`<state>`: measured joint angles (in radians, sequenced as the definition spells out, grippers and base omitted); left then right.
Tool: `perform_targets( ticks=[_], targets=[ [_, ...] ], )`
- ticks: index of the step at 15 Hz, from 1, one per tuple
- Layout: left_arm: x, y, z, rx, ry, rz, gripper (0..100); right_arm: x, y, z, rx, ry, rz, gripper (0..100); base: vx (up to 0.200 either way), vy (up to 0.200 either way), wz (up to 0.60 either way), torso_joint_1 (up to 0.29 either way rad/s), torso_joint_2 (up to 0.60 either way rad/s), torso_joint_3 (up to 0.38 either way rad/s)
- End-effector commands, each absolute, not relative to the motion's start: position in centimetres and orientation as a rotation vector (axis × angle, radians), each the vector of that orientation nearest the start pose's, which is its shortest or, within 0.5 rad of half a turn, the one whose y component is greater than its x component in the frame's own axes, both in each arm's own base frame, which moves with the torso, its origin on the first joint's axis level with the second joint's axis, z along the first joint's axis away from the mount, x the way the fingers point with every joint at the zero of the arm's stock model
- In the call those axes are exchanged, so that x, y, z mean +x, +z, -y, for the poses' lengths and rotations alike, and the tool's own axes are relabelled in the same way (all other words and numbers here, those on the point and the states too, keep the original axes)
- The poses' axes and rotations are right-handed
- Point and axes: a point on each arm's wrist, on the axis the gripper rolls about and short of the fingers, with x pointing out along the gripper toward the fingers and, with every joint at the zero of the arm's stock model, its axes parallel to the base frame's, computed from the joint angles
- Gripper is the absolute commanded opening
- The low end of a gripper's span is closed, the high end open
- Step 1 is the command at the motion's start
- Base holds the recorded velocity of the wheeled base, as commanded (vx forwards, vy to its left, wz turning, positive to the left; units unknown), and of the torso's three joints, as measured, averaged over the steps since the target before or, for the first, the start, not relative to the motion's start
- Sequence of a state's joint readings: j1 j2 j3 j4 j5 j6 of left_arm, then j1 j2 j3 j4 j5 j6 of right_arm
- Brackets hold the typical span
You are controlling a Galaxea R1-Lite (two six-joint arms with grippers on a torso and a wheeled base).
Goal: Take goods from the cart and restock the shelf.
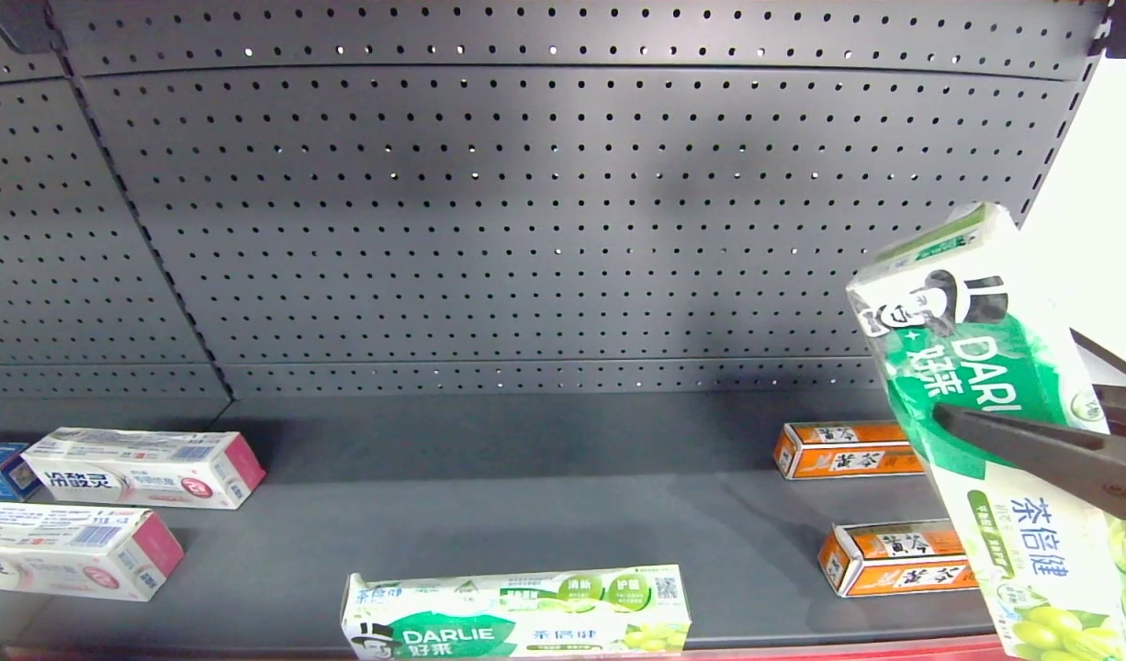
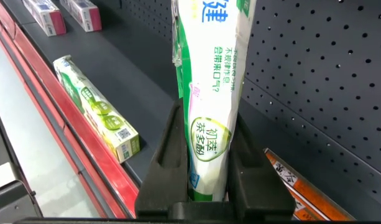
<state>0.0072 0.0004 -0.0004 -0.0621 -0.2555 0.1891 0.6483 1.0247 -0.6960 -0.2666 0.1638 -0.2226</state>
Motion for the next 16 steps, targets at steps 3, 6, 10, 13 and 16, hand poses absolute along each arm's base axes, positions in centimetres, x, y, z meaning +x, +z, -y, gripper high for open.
perform_targets(
  ticks=[3, 6, 10, 13, 16],
  targets=[
    [-2.4, 8.2, 0.6, 0.196, -0.254, 0.084, 100, 10.8, 26.5, -8.7, -0.227, 0.815, 0.023, 0, 0.0, 0.0, 0.0, 0.0, 0.0, 0.0],
    [-2.3, 8.2, 0.3, 0.157, -0.093, 0.069, 100, 11.4, 26.7, -9.1, -0.23, 0.818, 0.015, 0, 0.0, 0.0, 0.0, 0.0, 0.0, 0.0],
    [-2.3, 7.5, 0.2, 0.133, -0.055, -0.001, 100, 12.1, 27.6, -9.8, -0.238, 0.824, 0.034, 0, 0.0, 0.0, 0.0, 0.0, 0.0, 0.0],
    [-2.3, 7.5, 0.2, 0.063, -0.066, -0.004, 100, 12.8, 27.2, -10.4, -0.262, 0.834, 0.012, 0, 0.0, 0.0, 0.0, 0.0, 0.0, 0.0],
    [-2.3, 7.5, 0.2, 0.05, -0.063, -0.005, 100, 13.7, 26.7, -11.4, -0.297, 0.851, -0.01, 0, 0.0, 0.0, 0.0, 0.0, 0.0, 0.0]
  ],
)
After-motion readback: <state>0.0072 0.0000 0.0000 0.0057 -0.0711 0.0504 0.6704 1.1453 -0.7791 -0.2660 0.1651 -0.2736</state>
